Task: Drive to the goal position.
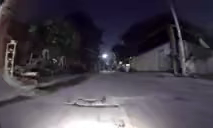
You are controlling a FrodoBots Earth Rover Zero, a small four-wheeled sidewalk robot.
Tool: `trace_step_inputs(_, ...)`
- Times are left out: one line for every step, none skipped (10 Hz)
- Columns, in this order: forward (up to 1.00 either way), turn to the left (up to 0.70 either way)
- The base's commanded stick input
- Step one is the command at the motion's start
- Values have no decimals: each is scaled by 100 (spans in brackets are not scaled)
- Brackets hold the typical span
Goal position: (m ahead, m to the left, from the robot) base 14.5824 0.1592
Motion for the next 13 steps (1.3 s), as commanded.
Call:
trace_step_inputs(100, 0)
trace_step_inputs(100, 0)
trace_step_inputs(100, 0)
trace_step_inputs(100, 0)
trace_step_inputs(100, 0)
trace_step_inputs(100, 0)
trace_step_inputs(100, 0)
trace_step_inputs(100, 0)
trace_step_inputs(100, -2)
trace_step_inputs(100, -17)
trace_step_inputs(100, -37)
trace_step_inputs(100, -40)
trace_step_inputs(100, -40)
